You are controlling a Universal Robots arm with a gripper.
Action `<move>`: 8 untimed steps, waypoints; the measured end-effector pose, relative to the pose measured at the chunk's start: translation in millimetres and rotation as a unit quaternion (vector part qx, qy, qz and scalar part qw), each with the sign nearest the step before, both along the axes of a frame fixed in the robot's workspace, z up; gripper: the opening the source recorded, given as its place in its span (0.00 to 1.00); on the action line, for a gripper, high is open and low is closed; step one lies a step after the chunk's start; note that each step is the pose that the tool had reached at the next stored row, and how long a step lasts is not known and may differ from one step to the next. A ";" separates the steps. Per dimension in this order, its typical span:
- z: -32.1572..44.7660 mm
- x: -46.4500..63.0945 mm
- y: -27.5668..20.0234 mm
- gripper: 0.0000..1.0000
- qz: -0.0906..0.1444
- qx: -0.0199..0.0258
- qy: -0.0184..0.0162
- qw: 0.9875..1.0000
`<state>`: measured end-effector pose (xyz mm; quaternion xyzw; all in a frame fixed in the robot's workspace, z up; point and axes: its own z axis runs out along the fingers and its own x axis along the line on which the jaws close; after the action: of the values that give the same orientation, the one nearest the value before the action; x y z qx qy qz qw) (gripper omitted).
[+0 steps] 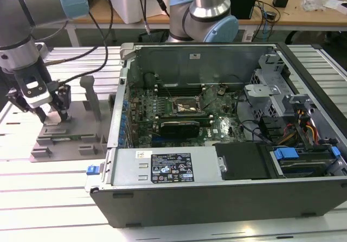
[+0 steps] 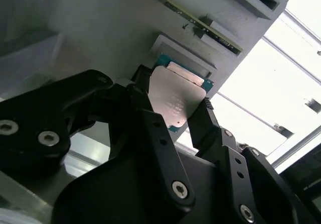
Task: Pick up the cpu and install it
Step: 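Pick up the cpu and move it towards the insertion slot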
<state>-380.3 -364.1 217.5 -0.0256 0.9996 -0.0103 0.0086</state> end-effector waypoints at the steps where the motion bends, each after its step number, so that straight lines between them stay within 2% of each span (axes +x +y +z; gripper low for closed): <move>1: 3.2 0.0 0.0 0.55 0.000 0.000 0.000 1.000; 4: 15.0 0.0 0.0 0.55 0.000 0.000 0.000 1.000; 8: 36.8 0.0 0.0 0.55 0.000 0.000 0.000 1.000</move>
<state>-380.2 -364.1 254.3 -0.0256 0.9996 -0.0102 0.0086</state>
